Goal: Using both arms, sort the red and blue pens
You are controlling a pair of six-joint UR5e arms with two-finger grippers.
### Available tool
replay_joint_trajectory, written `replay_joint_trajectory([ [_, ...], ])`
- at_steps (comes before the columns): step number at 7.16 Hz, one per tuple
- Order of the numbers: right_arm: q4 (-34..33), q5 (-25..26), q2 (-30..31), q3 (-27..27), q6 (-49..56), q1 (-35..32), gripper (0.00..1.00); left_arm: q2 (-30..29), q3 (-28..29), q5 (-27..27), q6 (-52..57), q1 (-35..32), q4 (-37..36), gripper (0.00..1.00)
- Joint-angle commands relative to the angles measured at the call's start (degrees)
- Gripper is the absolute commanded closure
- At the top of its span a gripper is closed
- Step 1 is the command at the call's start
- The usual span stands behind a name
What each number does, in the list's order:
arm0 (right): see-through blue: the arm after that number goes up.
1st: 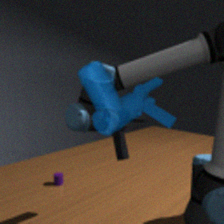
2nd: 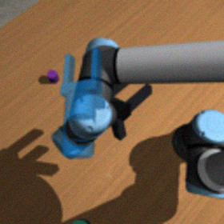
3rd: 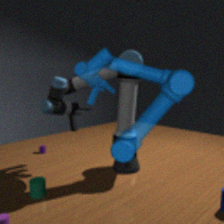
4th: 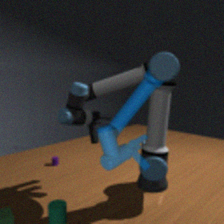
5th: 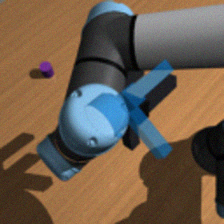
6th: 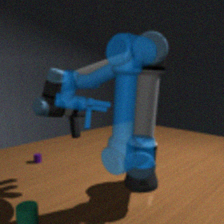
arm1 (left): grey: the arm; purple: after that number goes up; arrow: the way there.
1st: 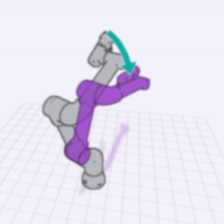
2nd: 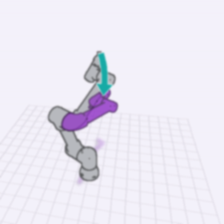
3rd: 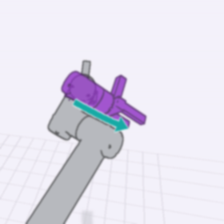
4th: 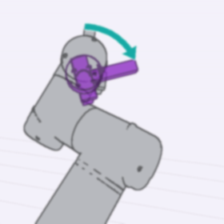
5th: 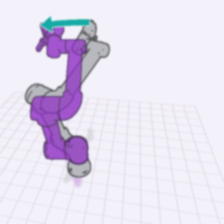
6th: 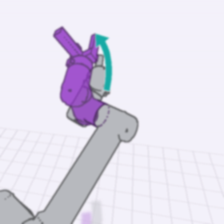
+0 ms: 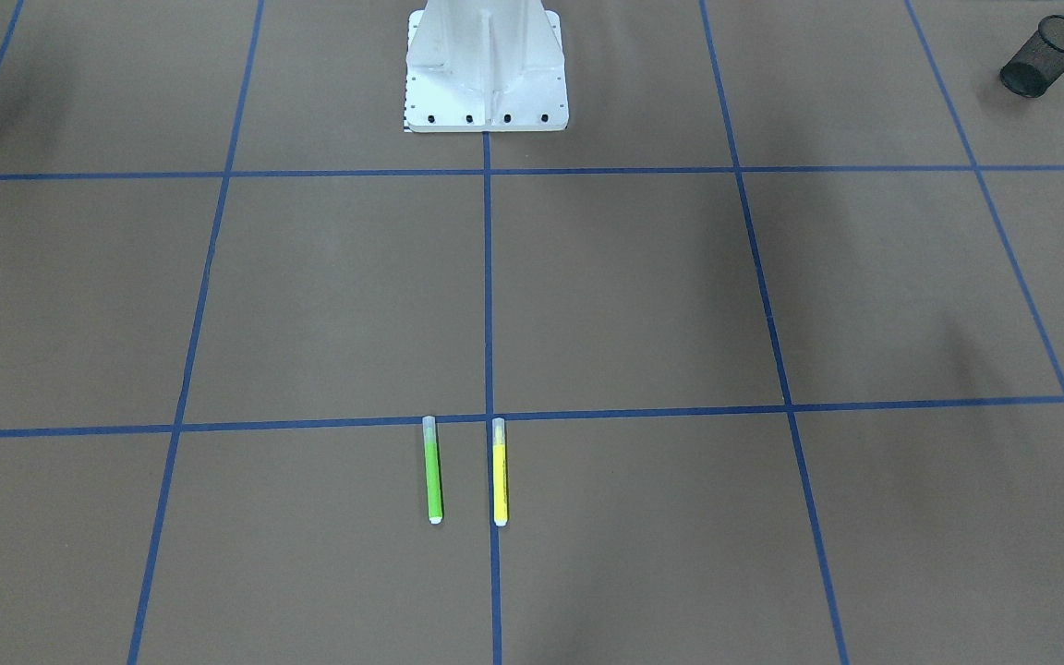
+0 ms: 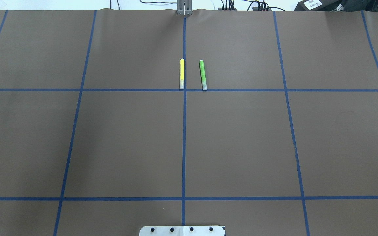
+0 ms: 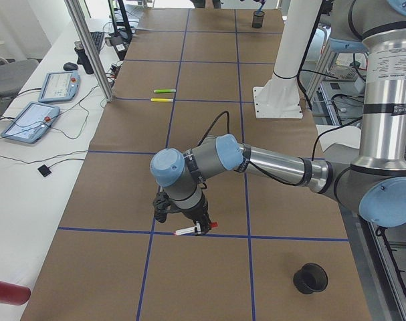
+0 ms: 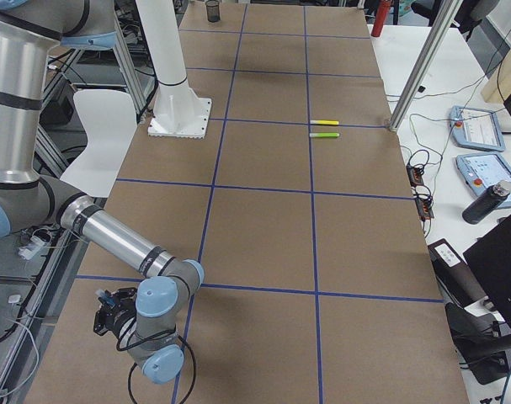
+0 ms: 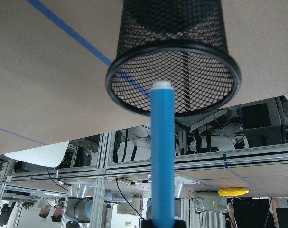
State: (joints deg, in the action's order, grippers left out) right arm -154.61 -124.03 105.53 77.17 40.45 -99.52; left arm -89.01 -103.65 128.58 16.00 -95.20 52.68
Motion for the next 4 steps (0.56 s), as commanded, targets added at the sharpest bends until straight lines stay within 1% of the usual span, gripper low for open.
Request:
replay_joint_trajectory([
  [1,0.37,-0.07,-0.06,-0.70,0.07,-0.67,0.14,0.15,-0.41,0.01,0.00,-0.07,-0.03,1.00],
  [2,0.45,0.01,-0.24,-0.61,0.07,-1.03,0.01,0.15,-0.76,0.01,0.00,-0.07,-0.12,1.00],
  [4,1.41,0.27,-0.32,-0.09,0.16,-1.29,0.00,0.16,-0.76,0.01,0.00,-0.07,-0.12,1.00],
])
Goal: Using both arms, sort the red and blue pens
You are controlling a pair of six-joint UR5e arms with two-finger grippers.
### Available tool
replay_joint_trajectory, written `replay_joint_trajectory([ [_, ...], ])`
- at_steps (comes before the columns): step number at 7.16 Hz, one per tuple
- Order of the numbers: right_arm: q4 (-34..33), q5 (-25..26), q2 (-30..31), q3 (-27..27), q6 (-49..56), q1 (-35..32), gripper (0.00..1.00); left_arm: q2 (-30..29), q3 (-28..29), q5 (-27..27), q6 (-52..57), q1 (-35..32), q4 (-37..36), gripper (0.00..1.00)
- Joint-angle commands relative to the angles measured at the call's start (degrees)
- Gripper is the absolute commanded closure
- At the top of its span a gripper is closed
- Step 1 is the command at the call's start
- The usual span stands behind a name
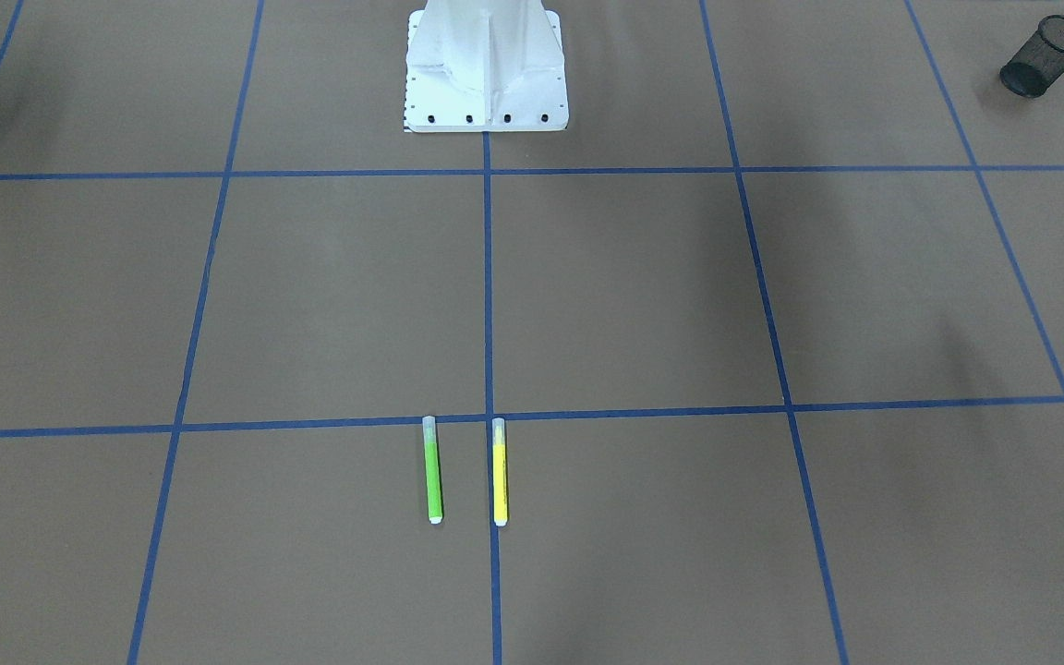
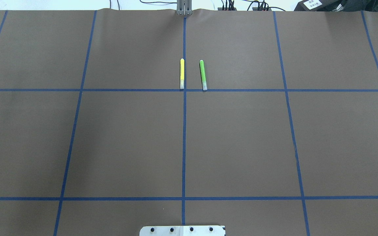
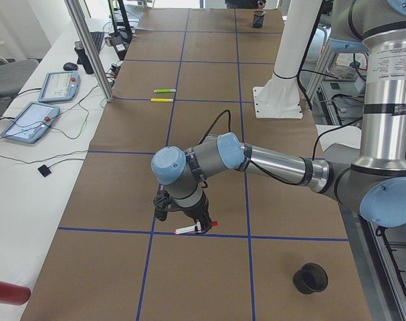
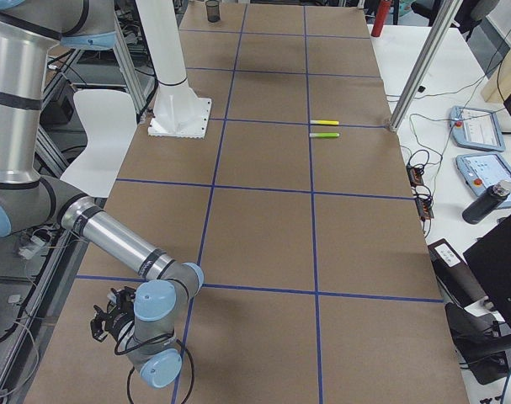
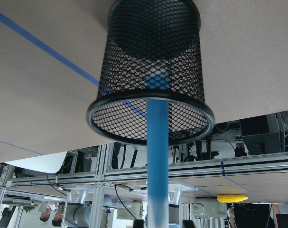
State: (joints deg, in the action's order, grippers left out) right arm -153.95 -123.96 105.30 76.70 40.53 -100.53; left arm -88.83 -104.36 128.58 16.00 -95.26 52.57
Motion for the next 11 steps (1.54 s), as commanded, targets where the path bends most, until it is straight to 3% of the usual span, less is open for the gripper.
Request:
replay_joint_trajectory([
  [1,3.63,0.30,-0.09,0.38,-0.01,-0.28,0.00,-0.03,-0.06,0.00,0.00,0.08,-0.01,1.00],
  [3,13.89,0.74,-4.11,0.55,-7.71,-1.25,0.00,0.06,0.38,0.00,0.00,-0.01,-0.01,1.00],
  [6,20.69,2.93,-13.86,2.82,-19.83,-1.69,0.00,1.46,-0.23,0.00,0.00,-0.01,0.42,1.00],
  [9,24.03,2.85,-16.69,16.60,-37.13,-2.48,0.00,5.21,-0.05,-0.18,0.09,-0.18,0.69,1.00],
  [11,33.16,-1.26,-17.05,18.12,-41.82,-2.48,0.00,9.53,-0.58,-0.35,1.83,-3.15,0.26,1.00],
])
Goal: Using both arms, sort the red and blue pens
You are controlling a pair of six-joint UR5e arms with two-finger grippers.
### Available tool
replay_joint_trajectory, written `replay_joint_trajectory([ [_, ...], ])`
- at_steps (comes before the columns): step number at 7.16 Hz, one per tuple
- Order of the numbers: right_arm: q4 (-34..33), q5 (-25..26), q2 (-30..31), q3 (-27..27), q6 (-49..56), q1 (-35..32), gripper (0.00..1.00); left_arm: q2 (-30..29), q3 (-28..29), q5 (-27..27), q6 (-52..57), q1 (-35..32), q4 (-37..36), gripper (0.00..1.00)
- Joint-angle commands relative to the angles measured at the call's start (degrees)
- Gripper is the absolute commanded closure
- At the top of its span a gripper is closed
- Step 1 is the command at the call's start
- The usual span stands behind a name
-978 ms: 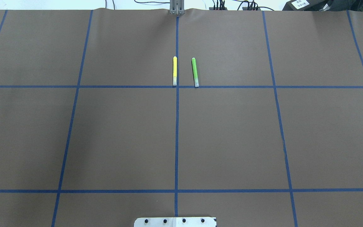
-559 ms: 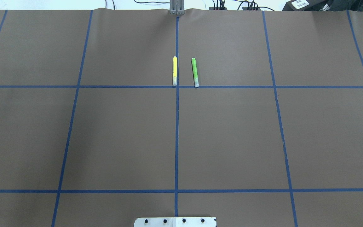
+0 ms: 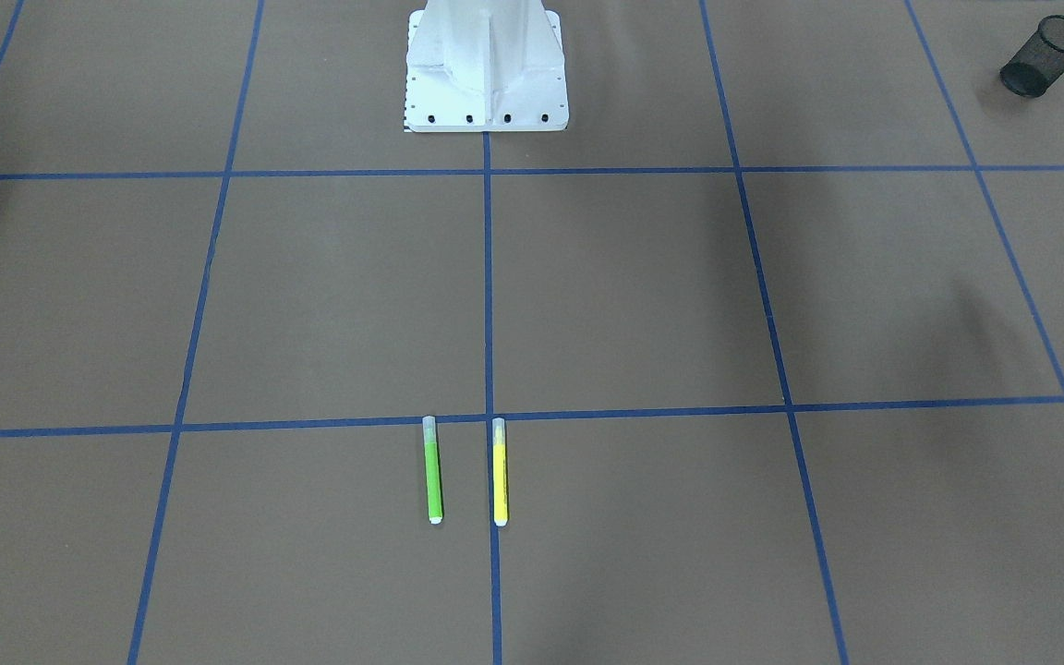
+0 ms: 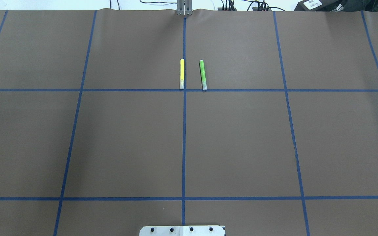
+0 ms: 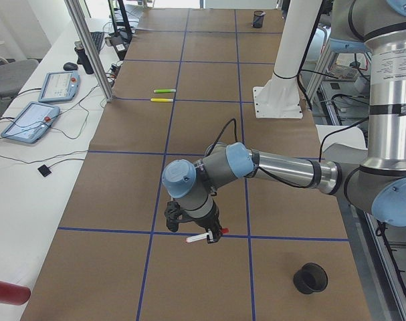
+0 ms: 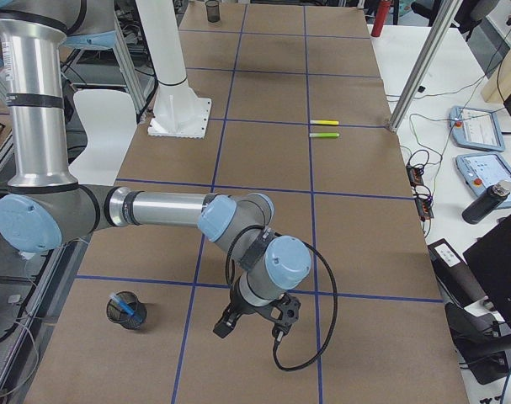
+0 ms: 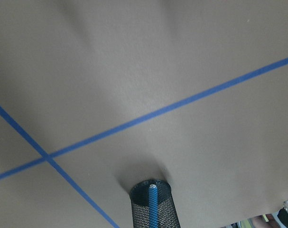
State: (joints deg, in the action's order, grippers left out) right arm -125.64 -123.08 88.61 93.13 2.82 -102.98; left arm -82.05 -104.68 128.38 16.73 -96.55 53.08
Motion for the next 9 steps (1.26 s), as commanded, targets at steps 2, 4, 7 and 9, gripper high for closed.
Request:
replay_joint_trajectory([
  [2,13.98,-2.95,-1.42,0.92,-11.14,0.67,0.00,3.90,0.87,-0.76,1.28,-5.56,-5.31,1.00],
  [4,14.98,-6.63,-3.26,1.18,-13.80,2.96,0.00,8.02,2.62,-0.76,8.03,-8.47,-10.95,1.00],
  [7,22.16,-9.81,-4.23,1.00,-20.45,8.14,0.00,12.53,5.95,-0.94,17.50,-12.06,-21.30,1.00],
  [9,22.80,-10.34,-4.23,1.27,-20.66,8.93,0.00,13.14,11.31,-3.04,18.16,-14.62,-21.96,1.00],
])
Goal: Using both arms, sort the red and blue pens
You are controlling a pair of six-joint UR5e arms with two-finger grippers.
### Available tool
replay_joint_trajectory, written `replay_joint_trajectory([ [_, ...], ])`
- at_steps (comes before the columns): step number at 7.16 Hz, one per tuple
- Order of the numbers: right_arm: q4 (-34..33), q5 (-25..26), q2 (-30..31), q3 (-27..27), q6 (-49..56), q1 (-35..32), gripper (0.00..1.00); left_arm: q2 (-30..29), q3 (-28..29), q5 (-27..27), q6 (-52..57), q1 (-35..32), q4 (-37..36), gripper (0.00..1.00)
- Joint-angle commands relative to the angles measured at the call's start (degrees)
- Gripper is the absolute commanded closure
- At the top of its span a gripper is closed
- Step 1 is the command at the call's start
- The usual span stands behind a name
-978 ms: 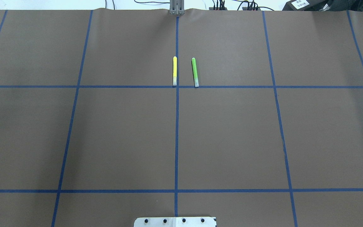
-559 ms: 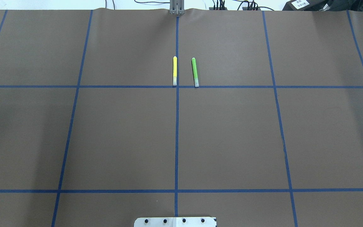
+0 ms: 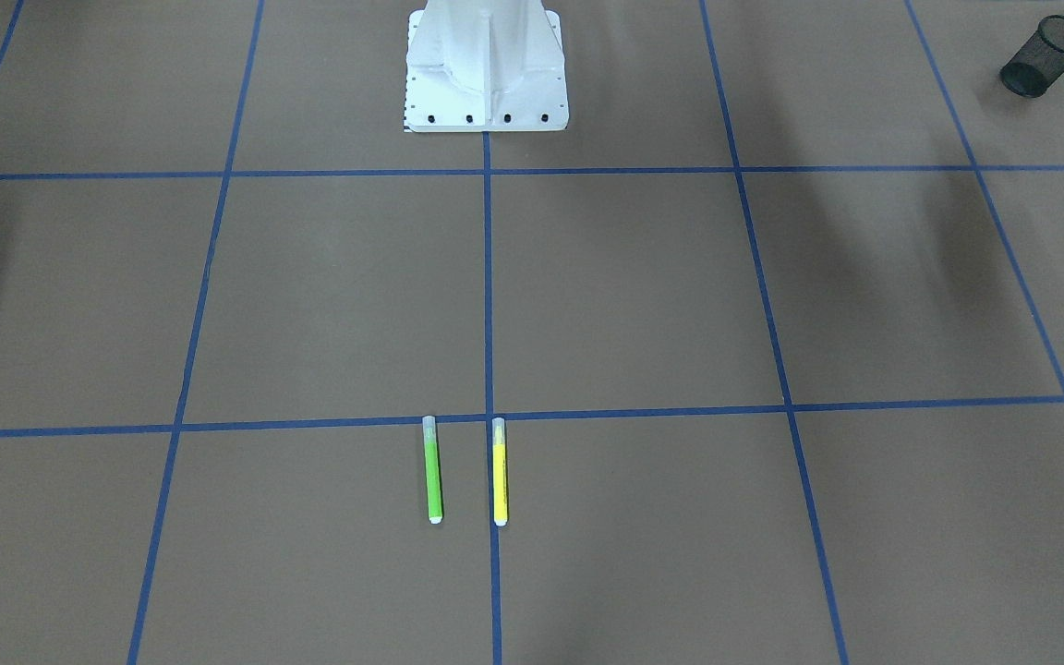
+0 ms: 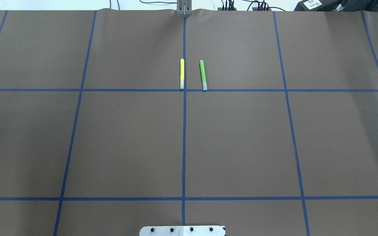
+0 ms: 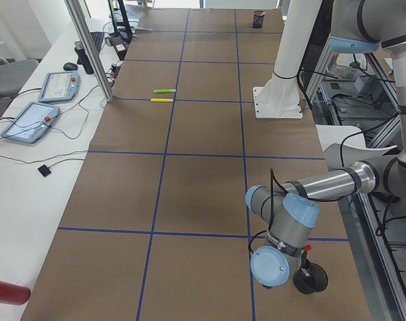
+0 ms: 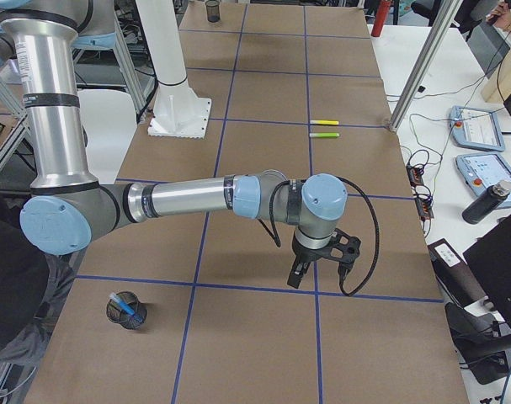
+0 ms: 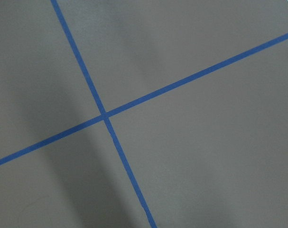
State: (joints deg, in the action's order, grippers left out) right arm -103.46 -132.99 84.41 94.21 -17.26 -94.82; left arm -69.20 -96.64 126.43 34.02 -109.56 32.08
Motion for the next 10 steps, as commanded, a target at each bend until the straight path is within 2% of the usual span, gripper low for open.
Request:
replay_joint_trajectory([
  [1,0.63,-1.21,-0.03,0.18,-0.58,1.30,0.00,0.38,5.30,-1.53,1.40,-2.14,-2.01,1.00],
  [3,0.63,-2.27,-0.03,0.53,-0.58,1.48,0.00,0.38,8.38,-2.85,2.46,-3.55,-2.28,1.00],
  [4,0.54,-2.54,0.23,0.27,-0.58,1.57,0.00,0.38,8.57,-5.47,4.02,-4.34,-2.46,1.00],
  [10,0.54,-3.68,0.67,0.18,-0.58,1.66,0.00,0.38,8.92,-8.57,4.92,-8.21,-3.16,1.00],
])
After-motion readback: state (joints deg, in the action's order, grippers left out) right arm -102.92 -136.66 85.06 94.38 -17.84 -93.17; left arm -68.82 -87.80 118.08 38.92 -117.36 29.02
